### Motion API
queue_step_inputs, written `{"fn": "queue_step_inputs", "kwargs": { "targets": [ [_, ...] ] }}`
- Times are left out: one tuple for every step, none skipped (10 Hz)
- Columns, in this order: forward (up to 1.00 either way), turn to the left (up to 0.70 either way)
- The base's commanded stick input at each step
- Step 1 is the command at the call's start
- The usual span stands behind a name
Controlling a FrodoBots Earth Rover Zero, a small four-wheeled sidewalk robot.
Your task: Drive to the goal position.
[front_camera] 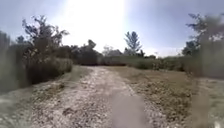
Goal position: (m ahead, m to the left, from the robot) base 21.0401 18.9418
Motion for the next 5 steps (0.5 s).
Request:
{"fn": "queue_step_inputs", "kwargs": {
  "targets": [
    [0.7, 0.0],
    [0.7, 0.0],
    [0.7, 0.04],
    [0.7, 0.26],
    [0.7, 0.35]
  ]
}}
